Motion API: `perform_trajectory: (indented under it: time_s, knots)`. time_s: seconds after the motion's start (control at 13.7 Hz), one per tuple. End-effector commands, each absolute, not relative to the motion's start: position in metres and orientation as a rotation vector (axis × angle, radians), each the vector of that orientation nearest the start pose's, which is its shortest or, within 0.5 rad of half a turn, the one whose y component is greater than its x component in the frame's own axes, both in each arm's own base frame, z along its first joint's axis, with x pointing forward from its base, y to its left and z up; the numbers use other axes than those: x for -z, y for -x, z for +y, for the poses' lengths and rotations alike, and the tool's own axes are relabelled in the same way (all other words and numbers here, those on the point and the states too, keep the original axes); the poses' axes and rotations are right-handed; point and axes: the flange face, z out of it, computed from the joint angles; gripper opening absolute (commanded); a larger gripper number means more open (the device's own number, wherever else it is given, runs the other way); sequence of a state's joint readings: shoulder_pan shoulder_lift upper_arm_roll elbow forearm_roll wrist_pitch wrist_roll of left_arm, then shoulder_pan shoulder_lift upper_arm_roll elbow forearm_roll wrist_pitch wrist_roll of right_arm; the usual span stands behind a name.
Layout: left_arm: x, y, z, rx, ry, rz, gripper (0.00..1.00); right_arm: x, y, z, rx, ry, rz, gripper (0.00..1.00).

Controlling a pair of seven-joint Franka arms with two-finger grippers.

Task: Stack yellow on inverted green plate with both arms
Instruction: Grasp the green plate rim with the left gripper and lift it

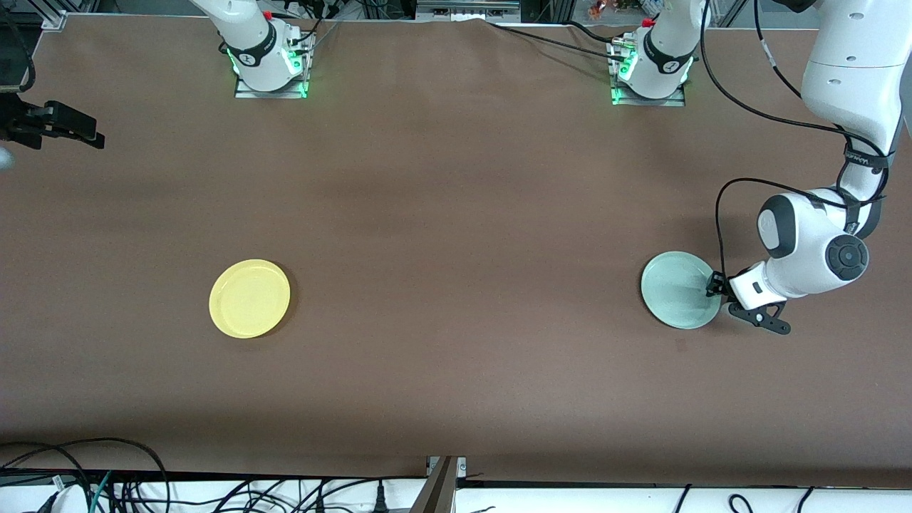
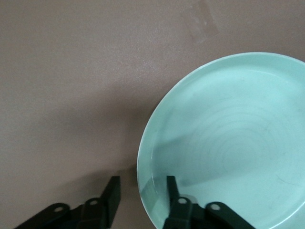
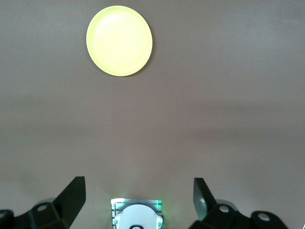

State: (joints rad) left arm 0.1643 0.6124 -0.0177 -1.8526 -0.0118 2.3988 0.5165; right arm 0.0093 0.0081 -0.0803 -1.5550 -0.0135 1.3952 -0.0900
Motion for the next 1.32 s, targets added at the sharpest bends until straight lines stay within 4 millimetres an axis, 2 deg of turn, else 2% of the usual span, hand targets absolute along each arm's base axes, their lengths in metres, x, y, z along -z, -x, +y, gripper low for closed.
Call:
perform_trajectory:
  time_s: [0.0, 0.22, 0.37, 0.66, 0.88, 1.02, 1.1, 1.24]
  knots:
    - [-0.185, -0.629, 0.094, -0.070, 3.139, 0.594, 0.00, -0.618, -0.538, -0.045, -0.256, 3.118, -0.007, 1.00]
    - [-0.196, -0.633, 0.088, -0.056, 3.138, 0.609, 0.00, -0.618, -0.538, -0.047, -0.256, 3.118, -0.002, 1.00]
    - [-0.219, -0.635, 0.077, -0.066, 3.141, 0.633, 0.00, -0.618, -0.538, -0.047, -0.256, 3.118, -0.002, 1.00]
    - [-0.280, -0.659, 0.046, -0.136, 3.145, 0.723, 0.00, -0.618, -0.538, -0.047, -0.256, 3.120, -0.002, 1.00]
    - [-0.324, -0.675, 0.014, -0.180, 3.137, 0.787, 0.00, -0.618, -0.538, -0.047, -0.256, 3.119, -0.012, 1.00]
    - [-0.345, -0.680, -0.020, -0.226, 3.105, 0.770, 0.00, -0.616, -0.539, -0.047, -0.261, 3.119, -0.012, 1.00]
    - [-0.356, -0.682, -0.038, -0.232, 3.033, 0.776, 0.00, -0.614, -0.540, -0.047, -0.263, 3.119, -0.004, 1.00]
    - [-0.367, -0.679, -0.079, -0.269, 2.986, 0.730, 0.00, -0.596, -0.553, -0.055, -0.278, 3.120, 0.022, 1.00]
